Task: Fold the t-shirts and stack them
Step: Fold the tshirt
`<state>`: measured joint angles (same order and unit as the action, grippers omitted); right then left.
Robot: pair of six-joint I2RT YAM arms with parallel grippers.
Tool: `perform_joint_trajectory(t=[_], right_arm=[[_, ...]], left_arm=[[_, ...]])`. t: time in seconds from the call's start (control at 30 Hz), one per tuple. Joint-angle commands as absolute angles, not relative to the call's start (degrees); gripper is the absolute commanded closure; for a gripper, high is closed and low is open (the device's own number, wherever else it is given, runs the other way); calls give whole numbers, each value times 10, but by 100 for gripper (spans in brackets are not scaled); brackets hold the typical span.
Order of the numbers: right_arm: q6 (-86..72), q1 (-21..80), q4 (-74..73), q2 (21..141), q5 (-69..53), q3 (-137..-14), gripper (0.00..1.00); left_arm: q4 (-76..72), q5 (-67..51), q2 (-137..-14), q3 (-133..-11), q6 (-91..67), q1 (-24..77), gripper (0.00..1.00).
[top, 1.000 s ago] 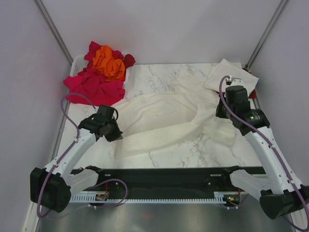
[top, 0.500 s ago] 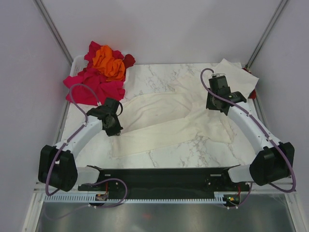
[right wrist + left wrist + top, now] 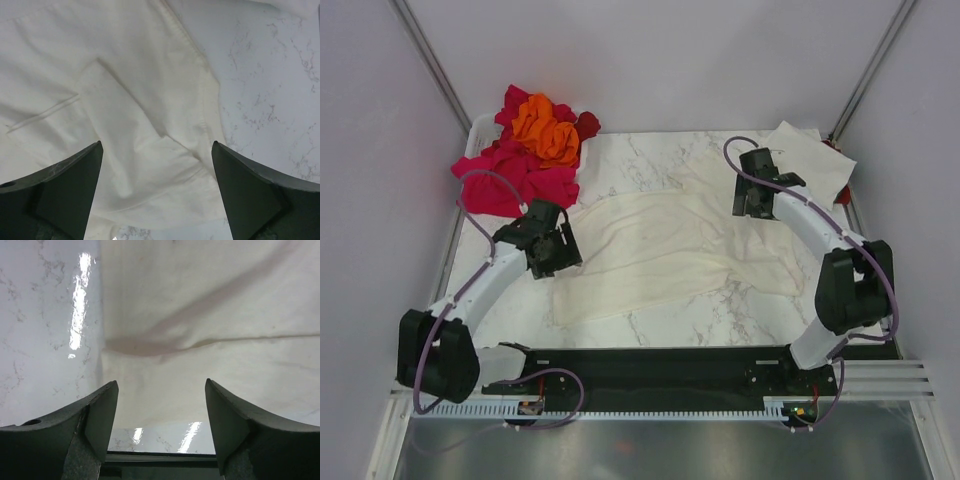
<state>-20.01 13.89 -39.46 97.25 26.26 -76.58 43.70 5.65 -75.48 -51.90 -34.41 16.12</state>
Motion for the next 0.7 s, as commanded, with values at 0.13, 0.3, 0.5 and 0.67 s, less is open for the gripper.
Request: perform_joint_trajectory(t=[0.13, 0.3, 0.5, 0.67], right_arm=[[-288, 91, -357, 788, 181, -605, 2], [-329, -15, -321, 720, 16, -471, 3], [-318, -98, -292, 734, -69, -401, 9], [-334, -100, -252, 766, -105, -371, 20]], left_arm=[[366, 3, -645, -389, -409, 179, 25], [330, -26, -656, -343, -443, 186, 27], [264, -13, -671, -282, -461, 186, 28], [240, -4, -707, -270, -462, 184, 40]])
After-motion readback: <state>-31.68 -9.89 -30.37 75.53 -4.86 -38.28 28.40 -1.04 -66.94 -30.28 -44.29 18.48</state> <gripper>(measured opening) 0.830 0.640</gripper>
